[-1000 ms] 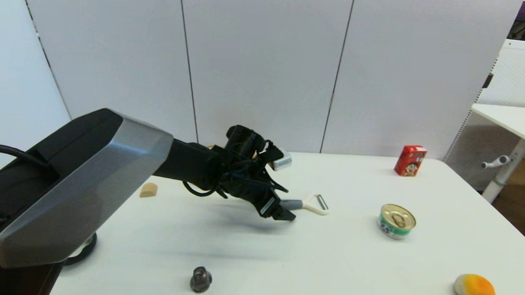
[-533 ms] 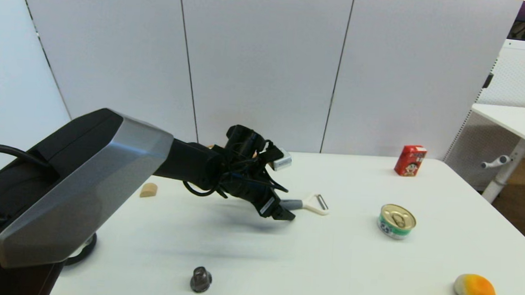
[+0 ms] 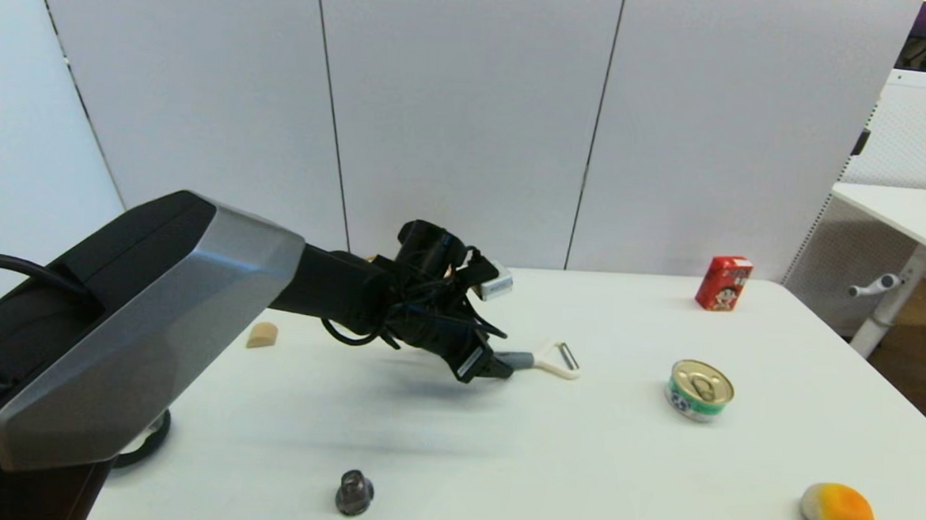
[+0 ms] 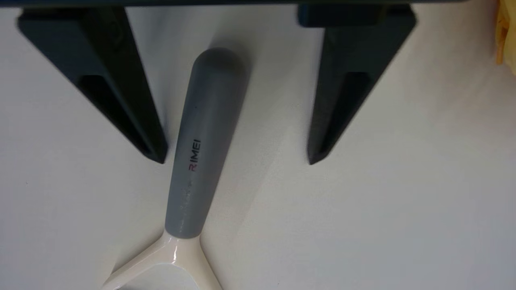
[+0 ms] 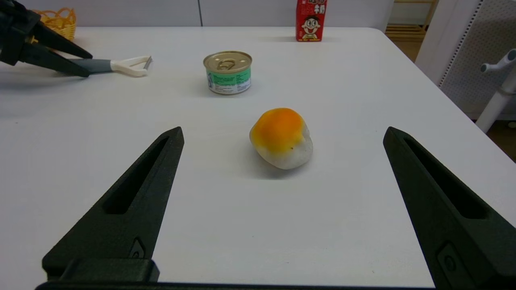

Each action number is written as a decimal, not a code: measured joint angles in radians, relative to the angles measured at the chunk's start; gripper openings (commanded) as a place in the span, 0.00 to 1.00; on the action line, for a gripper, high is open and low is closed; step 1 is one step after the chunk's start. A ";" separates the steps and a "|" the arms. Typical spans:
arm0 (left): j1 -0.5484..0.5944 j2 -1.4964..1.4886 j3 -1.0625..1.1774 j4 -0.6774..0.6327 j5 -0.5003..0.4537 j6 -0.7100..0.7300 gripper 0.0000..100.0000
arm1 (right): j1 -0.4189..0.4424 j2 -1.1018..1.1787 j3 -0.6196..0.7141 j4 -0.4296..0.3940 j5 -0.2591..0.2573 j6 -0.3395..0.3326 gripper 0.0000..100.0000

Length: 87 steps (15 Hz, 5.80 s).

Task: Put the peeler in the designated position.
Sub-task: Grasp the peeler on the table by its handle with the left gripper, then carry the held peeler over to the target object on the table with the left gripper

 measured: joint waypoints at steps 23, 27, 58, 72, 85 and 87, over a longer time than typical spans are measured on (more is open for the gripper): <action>0.101 -0.179 -0.064 0.155 0.048 0.148 0.00 | 0.000 0.000 0.000 0.000 0.000 0.000 1.00; 0.227 -0.202 -0.083 0.203 0.032 0.264 0.00 | 0.000 0.000 0.000 0.000 0.000 0.000 1.00; 0.523 0.069 -0.378 0.090 -0.233 0.786 0.00 | 0.000 0.000 0.000 0.000 0.000 0.001 1.00; 0.532 0.142 -0.384 0.000 -0.270 0.854 0.00 | 0.000 0.000 0.000 0.000 0.000 0.000 1.00; 0.532 0.195 -0.383 -0.045 -0.279 0.883 0.00 | 0.000 0.000 0.000 0.000 0.000 0.000 1.00; 0.532 0.204 -0.383 -0.044 -0.280 0.883 0.00 | 0.000 0.000 0.000 0.000 0.000 0.001 1.00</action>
